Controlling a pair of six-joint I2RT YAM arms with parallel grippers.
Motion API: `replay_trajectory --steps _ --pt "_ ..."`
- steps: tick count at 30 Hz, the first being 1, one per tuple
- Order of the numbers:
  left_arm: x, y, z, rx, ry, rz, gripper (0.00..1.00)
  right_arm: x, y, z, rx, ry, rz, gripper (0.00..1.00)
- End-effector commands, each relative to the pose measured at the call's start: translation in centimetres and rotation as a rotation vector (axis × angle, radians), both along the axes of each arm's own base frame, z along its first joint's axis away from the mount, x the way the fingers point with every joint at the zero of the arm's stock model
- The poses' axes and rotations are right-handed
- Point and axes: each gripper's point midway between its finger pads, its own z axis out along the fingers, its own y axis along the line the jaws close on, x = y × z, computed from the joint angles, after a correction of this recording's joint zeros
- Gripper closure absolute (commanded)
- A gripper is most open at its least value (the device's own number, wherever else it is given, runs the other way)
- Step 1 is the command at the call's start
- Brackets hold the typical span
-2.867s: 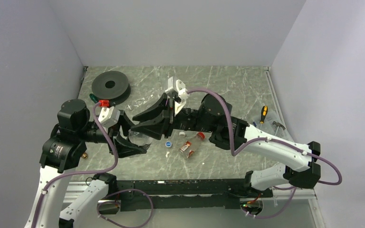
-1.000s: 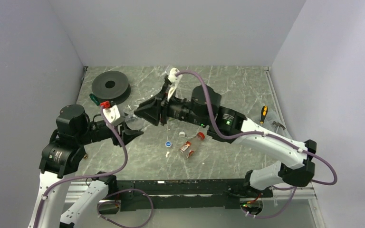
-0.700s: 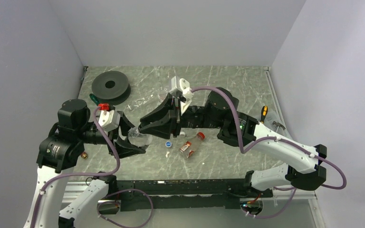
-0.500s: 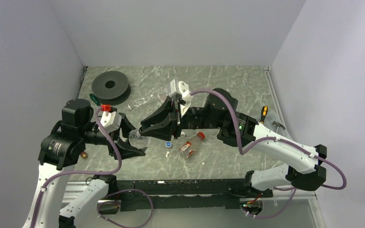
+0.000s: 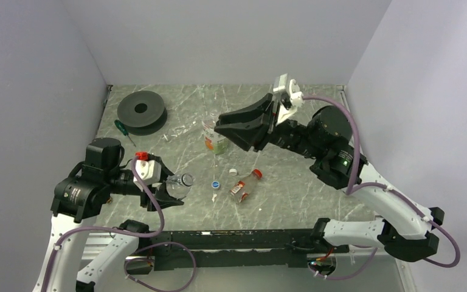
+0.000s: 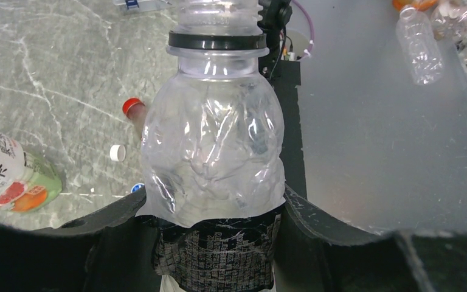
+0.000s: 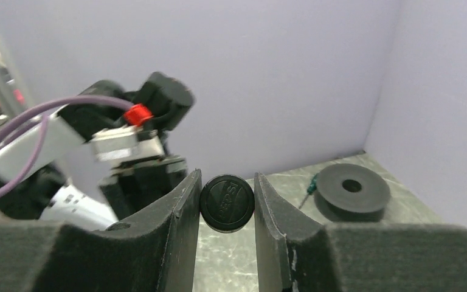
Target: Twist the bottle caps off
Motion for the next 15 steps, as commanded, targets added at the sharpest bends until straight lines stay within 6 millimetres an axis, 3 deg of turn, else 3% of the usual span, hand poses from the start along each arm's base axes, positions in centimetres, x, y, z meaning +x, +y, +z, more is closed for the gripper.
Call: replay_trajectory --steps 1,4,7,10,15 --pt "0.2 0.1 0.3 -0.014 -0.075 0.019 0.79 6.9 -0.2 -2.6 -0.057 0.16 -0.309 0.92" --pt "0.5 0.2 0.6 -0.024 -0.101 0.044 0.79 13.4 -2.9 -8.2 -0.152 0.315 -0.609 0.89" --pt "1.6 0.4 0.4 -0.014 -0.122 0.098 0.78 18.5 -6.7 -15.9 -0.246 0.488 -0.847 0.88" --pt "2.4 0.6 0.2 -0.005 -0.152 0.141 0.78 21.1 -10.4 -22.2 -0.272 0.631 -0.993 0.89" --pt "2.2 0.9 0.0 0.007 -0.162 0.158 0.78 22.6 -14.8 -31.7 -0.335 0.776 -1.179 0.89"
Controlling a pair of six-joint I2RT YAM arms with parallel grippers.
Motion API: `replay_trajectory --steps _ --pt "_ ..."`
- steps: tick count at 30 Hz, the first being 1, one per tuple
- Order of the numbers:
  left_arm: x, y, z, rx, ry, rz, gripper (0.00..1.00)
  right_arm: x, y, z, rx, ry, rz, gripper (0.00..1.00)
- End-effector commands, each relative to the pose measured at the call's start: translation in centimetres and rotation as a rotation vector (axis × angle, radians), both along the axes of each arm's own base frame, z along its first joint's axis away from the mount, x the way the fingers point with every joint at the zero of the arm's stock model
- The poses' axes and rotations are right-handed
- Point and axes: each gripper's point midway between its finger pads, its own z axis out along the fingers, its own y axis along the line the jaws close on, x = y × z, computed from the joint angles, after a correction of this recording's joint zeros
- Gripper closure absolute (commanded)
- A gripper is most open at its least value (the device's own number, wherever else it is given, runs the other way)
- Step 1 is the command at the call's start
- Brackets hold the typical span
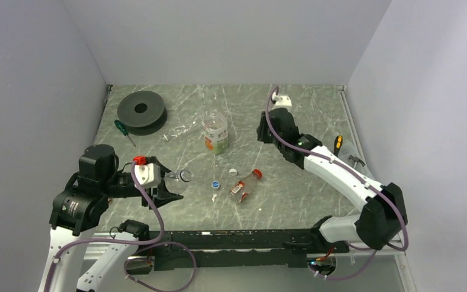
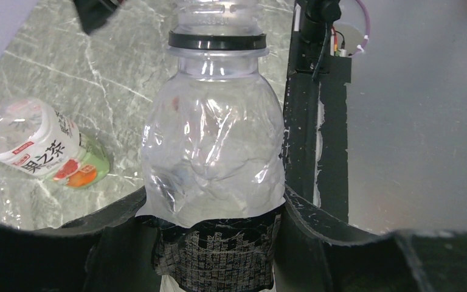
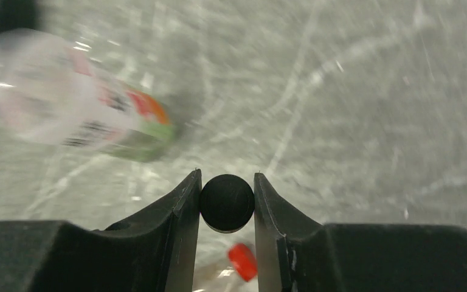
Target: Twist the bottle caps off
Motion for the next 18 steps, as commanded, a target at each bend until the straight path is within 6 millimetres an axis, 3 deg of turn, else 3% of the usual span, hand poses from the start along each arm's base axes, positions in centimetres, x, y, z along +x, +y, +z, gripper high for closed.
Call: replay_trajectory --steps 1,7,15,18 --pt "0.4 0.2 0.7 -0.004 -0.05 0.027 0.78 1.0 -3.8 -4.8 0.026 0.06 -0.215 0.89" --pt "0.6 0.4 0.4 0.009 -0.04 0.045 0.78 1.5 -4.3 -11.7 -0.012 0.171 -0.258 0.91" --pt "1.7 0.6 -1.0 0.018 0.032 0.119 0.77 0.6 -3.8 -17.9 -0.034 0.271 -0.264 0.87" --pt "2.2 0.6 -1.6 0.017 0.067 0.146 0.77 0.6 -3.4 -19.1 -0.032 0.285 -0.259 0.83"
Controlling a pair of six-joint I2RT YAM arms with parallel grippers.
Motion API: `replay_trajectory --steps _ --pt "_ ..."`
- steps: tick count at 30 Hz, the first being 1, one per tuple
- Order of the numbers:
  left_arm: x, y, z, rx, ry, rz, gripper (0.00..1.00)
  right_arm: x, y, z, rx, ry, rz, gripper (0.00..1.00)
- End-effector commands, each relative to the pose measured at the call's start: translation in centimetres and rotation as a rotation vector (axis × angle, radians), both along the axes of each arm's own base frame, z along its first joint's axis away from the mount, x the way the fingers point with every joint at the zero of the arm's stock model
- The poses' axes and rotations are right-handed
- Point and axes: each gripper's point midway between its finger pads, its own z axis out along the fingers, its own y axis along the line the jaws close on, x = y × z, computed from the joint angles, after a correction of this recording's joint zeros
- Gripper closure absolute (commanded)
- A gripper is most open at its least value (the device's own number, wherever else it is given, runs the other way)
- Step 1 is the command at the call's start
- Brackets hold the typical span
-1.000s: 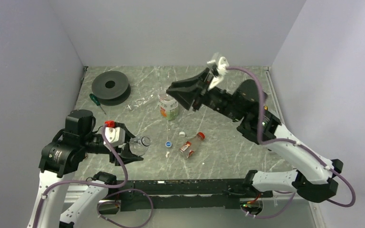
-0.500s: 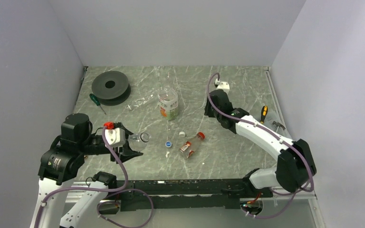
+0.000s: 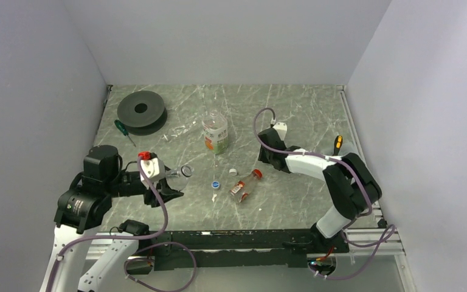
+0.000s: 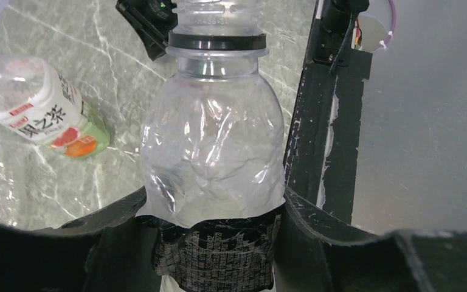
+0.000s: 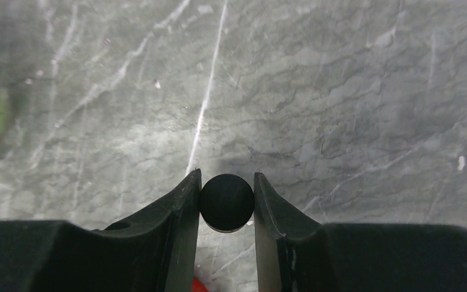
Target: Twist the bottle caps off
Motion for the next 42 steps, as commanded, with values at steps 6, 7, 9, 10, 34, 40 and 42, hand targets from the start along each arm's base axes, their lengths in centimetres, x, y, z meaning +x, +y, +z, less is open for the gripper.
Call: replay_trajectory --steps 6,7,9,10,34,40,42 --pt "1.4 0.0 -0.8 -0.03 0.062 0.088 0.78 0.3 1.9 -1.2 0.085 -0.042 0.015 0.58" --pt "1.5 0.0 -0.9 -0.035 0.061 0.093 0.78 0.2 2.0 -1.0 0.089 -0.046 0.018 0.54" --pt "1.5 -0.2 -0.9 -0.052 0.068 0.099 0.78 0.2 2.1 -0.2 0.1 -0.059 0.025 0.44" --pt "1.6 -0.2 -1.0 -0.061 0.068 0.101 0.78 0.2 2.1 0.5 0.106 -0.072 0.029 0.39" --pt "3.1 -1.2 -0.8 -0.163 0.137 0.142 0.78 -18.1 20.4 37.5 0.814 -0.688 0.901 0.13" --pt "2.9 -1.0 -0.6 -0.154 0.126 0.149 0.78 -19.6 24.0 37.7 0.828 -0.667 0.977 0.19" --pt "2.9 -0.9 -0.5 -0.153 0.116 0.151 0.77 -19.7 24.8 37.5 0.815 -0.65 0.98 0.26"
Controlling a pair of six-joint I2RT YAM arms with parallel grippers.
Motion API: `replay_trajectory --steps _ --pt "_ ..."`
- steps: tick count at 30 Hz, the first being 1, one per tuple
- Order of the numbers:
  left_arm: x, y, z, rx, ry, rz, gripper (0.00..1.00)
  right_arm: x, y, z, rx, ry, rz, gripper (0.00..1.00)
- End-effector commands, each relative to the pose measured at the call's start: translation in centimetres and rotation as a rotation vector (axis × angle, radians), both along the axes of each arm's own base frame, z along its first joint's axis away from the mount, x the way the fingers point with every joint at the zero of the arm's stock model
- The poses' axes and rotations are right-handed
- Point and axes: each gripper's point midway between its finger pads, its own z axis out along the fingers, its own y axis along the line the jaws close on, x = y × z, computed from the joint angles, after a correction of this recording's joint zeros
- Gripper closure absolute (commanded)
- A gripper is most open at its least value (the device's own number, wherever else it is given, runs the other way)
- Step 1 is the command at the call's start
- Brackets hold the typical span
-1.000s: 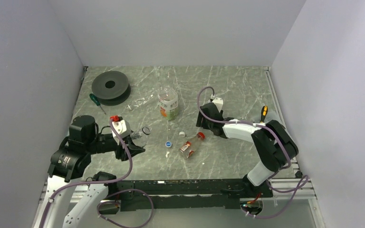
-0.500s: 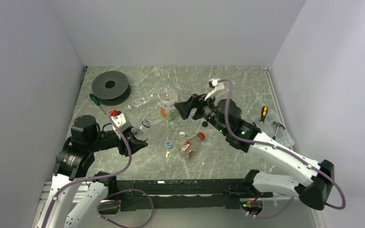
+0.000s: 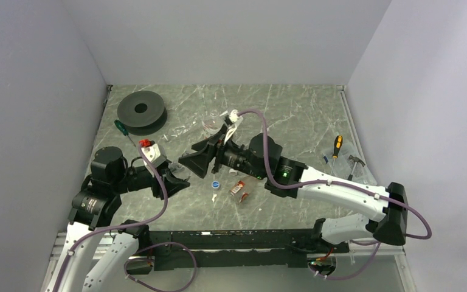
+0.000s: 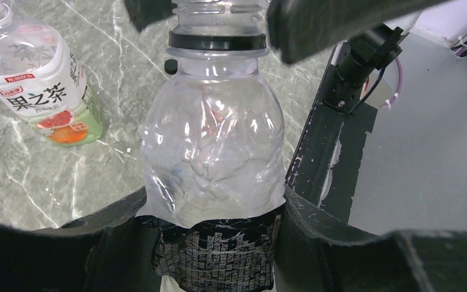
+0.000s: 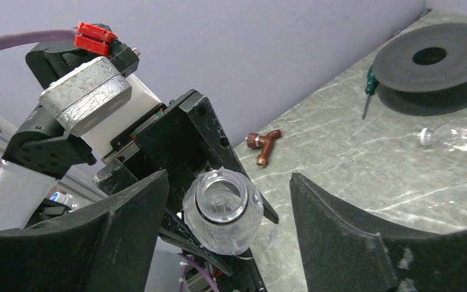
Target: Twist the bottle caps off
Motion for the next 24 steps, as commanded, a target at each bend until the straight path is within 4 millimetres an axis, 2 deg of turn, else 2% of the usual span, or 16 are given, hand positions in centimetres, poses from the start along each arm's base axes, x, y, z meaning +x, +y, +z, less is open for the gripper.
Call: replay_trajectory --steps 1,4,6,7,9,10,11,12,13,15,19,21,24 --pt "-0.4 0.0 1.4 -0.018 -0.049 -0.009 0.77 -1.0 1.2 3.6 0.066 -0.048 0.03 0.31" --pt "-0.4 -0.1 1.7 -0.024 -0.052 -0.013 0.77 -0.9 2.0 2.7 0.031 -0.035 0.025 0.45" --pt "-0.6 -0.1 1.8 -0.026 -0.049 -0.021 0.76 -0.4 2.2 2.3 0.013 -0.029 -0.004 0.59" --pt "-0.6 -0.1 1.8 -0.026 -0.05 -0.019 0.75 -0.2 2.1 2.1 0.005 -0.026 -0.014 0.67" --pt "-0.4 0.1 1.8 -0.019 -0.051 -0.002 0.71 0.2 2.0 1.7 -0.015 -0.023 -0.039 0.77" --pt "-0.2 0.2 1.8 -0.015 -0.048 0.013 0.62 0.4 1.9 1.4 -0.027 -0.024 -0.053 0.81" --pt "0.0 0.4 1.8 -0.011 -0.042 0.033 0.39 0.7 1.7 1.1 -0.044 -0.028 -0.072 0.86" --pt "0.3 0.5 1.6 -0.002 -0.025 0.056 0.12 1.1 1.6 0.7 -0.065 -0.033 -0.091 0.88" --pt "0.4 0.8 1.4 0.011 -0.009 0.072 0.02 1.6 1.4 0.3 -0.089 -0.044 -0.117 0.9" --pt "0.9 1.6 0.8 0.063 0.031 0.126 0.01 2.7 1.1 -1.1 -0.156 -0.074 -0.17 0.93" --pt "0.9 3.8 -0.3 0.205 0.076 0.214 0.01 4.9 1.8 -4.6 -0.319 -0.156 -0.239 0.96" --pt "1.7 5.3 0.1 0.228 0.057 0.331 0.01 6.1 2.6 -6.3 -0.379 -0.192 -0.258 0.97" --pt "2.0 6.5 0.1 0.262 0.056 0.396 0.01 8.0 4.6 -9.0 -0.456 -0.224 -0.263 1.0"
